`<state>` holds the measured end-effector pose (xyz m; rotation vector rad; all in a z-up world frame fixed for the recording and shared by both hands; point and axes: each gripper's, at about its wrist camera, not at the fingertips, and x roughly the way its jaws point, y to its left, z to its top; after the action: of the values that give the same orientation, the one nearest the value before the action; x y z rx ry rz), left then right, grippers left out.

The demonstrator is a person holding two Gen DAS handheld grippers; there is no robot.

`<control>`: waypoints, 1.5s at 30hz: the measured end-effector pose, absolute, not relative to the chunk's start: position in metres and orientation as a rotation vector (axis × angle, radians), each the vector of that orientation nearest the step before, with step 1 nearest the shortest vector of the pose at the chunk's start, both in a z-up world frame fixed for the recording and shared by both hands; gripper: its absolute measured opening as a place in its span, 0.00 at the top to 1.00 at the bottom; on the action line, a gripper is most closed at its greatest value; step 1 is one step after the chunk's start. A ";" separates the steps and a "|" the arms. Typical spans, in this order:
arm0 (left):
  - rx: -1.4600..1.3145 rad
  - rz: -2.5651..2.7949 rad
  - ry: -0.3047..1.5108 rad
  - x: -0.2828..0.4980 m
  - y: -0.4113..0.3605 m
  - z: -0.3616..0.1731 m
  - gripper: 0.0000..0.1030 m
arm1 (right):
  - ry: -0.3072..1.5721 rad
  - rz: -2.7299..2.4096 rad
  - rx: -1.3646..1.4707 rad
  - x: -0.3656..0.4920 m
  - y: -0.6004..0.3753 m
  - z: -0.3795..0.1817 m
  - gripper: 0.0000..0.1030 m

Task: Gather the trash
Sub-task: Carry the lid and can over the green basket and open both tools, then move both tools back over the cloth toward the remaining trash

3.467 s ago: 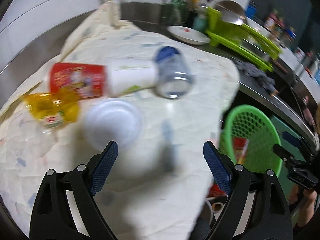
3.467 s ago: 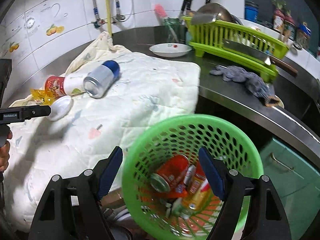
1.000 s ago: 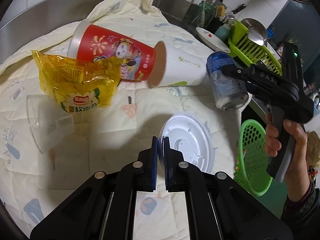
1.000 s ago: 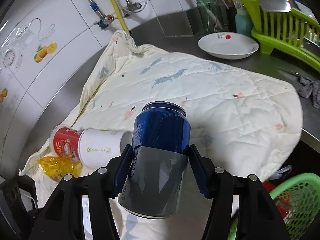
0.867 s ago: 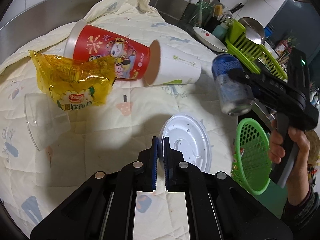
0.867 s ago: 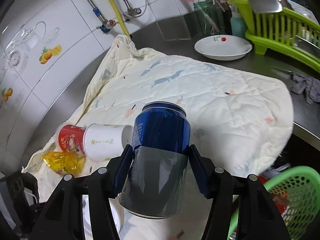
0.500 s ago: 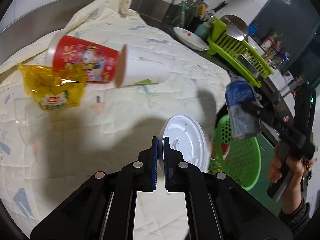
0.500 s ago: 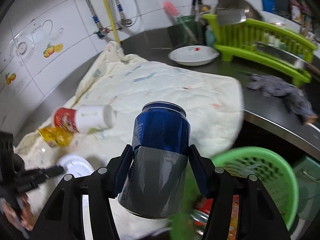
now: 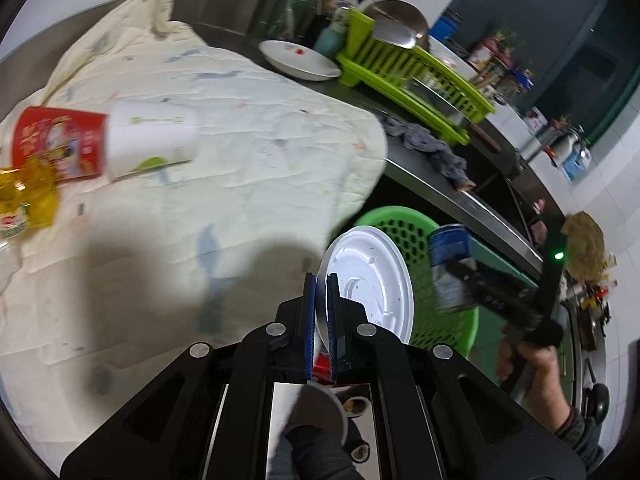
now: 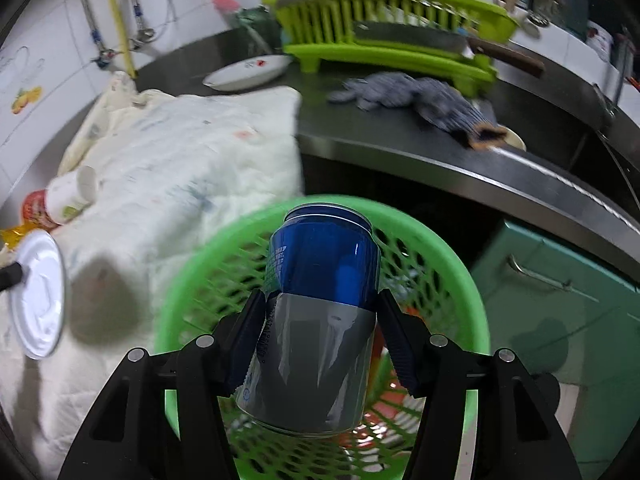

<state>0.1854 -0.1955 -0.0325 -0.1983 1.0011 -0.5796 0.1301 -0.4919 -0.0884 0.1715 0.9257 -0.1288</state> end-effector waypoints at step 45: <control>0.019 -0.652 1.097 0.156 -0.302 -0.075 0.56 | 0.861 -0.115 0.231 0.071 -0.512 -0.078 0.39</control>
<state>0.1558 -0.3016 -0.0749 0.0185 1.0971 -0.6516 0.0710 -0.5118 -0.0777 0.2315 0.8615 -0.1146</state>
